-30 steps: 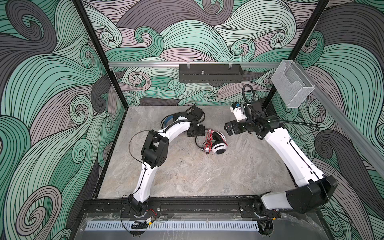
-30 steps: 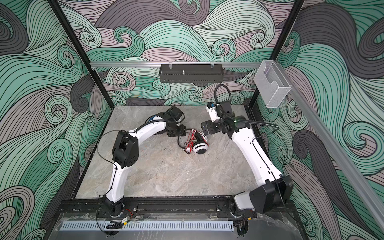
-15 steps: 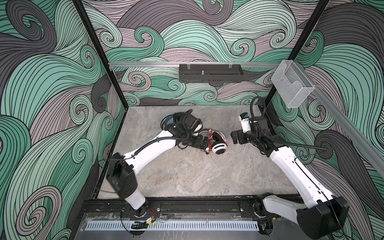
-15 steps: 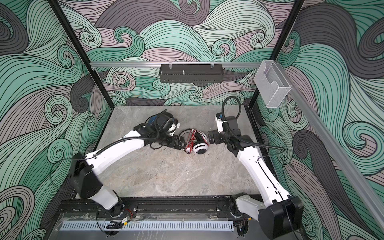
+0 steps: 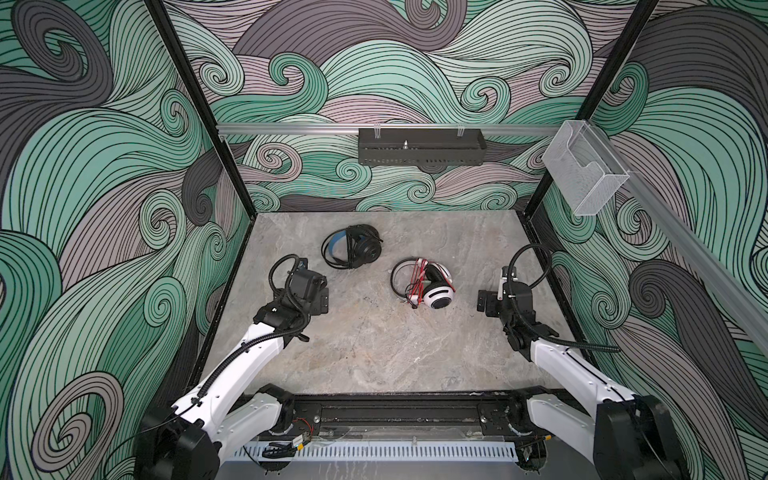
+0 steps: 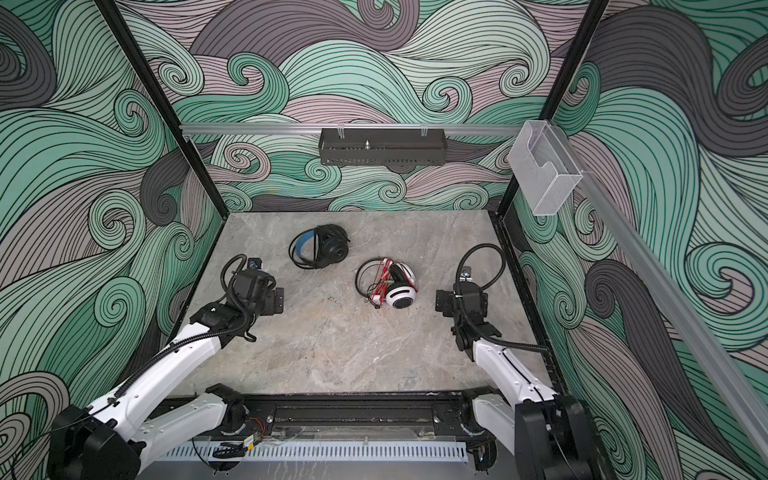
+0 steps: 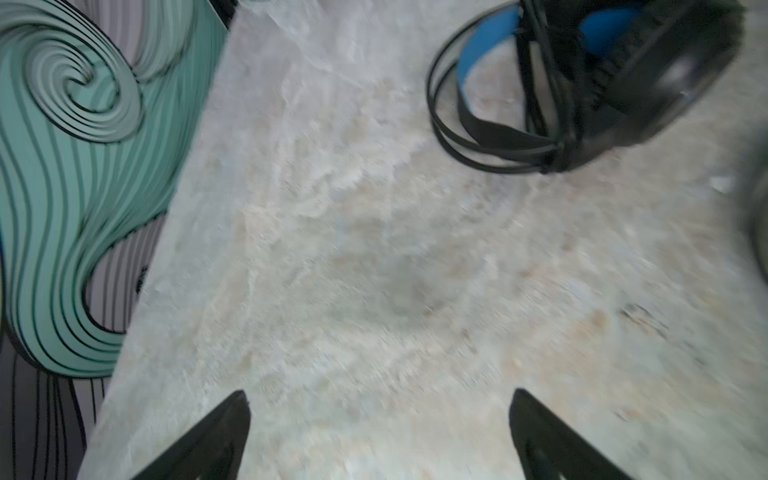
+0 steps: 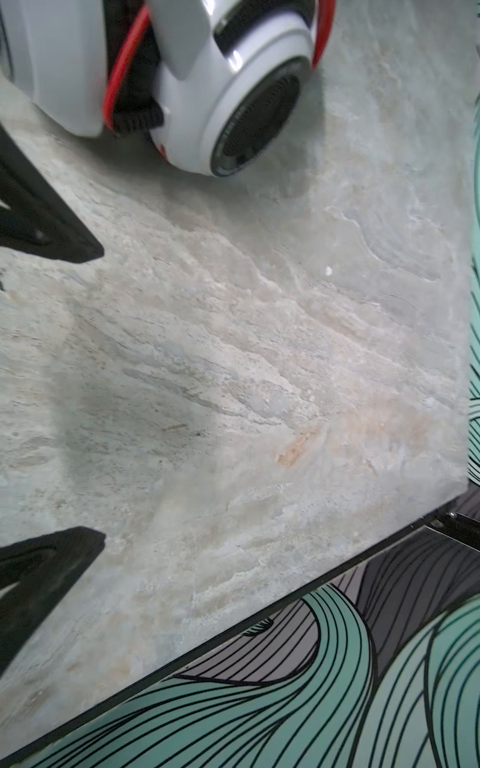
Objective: Wrap the headphones
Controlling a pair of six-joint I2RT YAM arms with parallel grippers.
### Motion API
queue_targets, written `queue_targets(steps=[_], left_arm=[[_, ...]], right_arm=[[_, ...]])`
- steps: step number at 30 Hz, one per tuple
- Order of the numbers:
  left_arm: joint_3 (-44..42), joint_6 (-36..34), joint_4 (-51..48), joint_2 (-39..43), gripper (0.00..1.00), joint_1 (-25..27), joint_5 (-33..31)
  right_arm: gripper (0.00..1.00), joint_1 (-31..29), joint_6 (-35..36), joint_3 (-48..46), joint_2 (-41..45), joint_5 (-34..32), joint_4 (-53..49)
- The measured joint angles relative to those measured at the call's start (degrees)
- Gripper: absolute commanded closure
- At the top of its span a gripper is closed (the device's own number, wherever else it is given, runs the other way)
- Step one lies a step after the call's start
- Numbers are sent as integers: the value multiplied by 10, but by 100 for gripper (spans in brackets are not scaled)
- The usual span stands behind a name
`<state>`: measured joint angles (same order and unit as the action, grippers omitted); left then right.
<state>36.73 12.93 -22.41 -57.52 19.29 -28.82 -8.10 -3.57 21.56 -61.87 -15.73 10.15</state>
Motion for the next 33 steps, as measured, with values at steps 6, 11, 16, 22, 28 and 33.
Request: queue_targets(steps=[6, 11, 16, 22, 28, 33], left_arm=[[-85, -76, 216, -47, 1, -79, -7], [-102, -80, 374, -109, 2, -128, 24], [-141, -89, 492, -160, 1, -155, 60], [-161, -92, 596, -228, 1, -184, 100], [-141, -102, 622, -304, 1, -188, 130], [-115, -101, 621, -304, 1, -189, 135]], right_arm=[[0, 10, 24, -16, -100, 47, 145], [0, 20, 33, 29, -171, 68, 190], [1, 35, 59, 3, -183, 100, 297], [0, 70, 55, 3, -270, 125, 352], [0, 71, 53, 10, -271, 132, 361], [1, 71, 53, 10, -269, 133, 364]])
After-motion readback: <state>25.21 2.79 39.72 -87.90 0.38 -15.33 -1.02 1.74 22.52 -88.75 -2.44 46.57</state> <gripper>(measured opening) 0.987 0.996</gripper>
